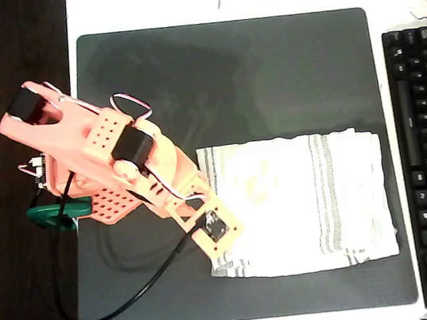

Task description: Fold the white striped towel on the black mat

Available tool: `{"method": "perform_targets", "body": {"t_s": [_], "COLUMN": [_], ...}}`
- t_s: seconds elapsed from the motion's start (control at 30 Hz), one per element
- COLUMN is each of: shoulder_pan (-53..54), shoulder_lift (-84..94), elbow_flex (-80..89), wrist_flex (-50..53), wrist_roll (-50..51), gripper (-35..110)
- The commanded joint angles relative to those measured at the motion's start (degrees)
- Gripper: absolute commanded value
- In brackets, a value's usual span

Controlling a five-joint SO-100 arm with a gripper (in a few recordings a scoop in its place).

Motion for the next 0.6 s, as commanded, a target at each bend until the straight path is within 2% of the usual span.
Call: {"method": "perform_targets", "body": {"t_s": [0.0, 0.33, 0.57], "shoulder_pan": [1.58, 7.21, 0.88], "shoulder_lift": [-0.88, -8.17, -10.81], "elbow_flex": [1.41, 10.99, 14.06], "wrist_flex": [-2.90, -18.28, -25.05], "wrist_roll": [0.62, -1.58, 4.04], "gripper": [9, 11, 11]}}
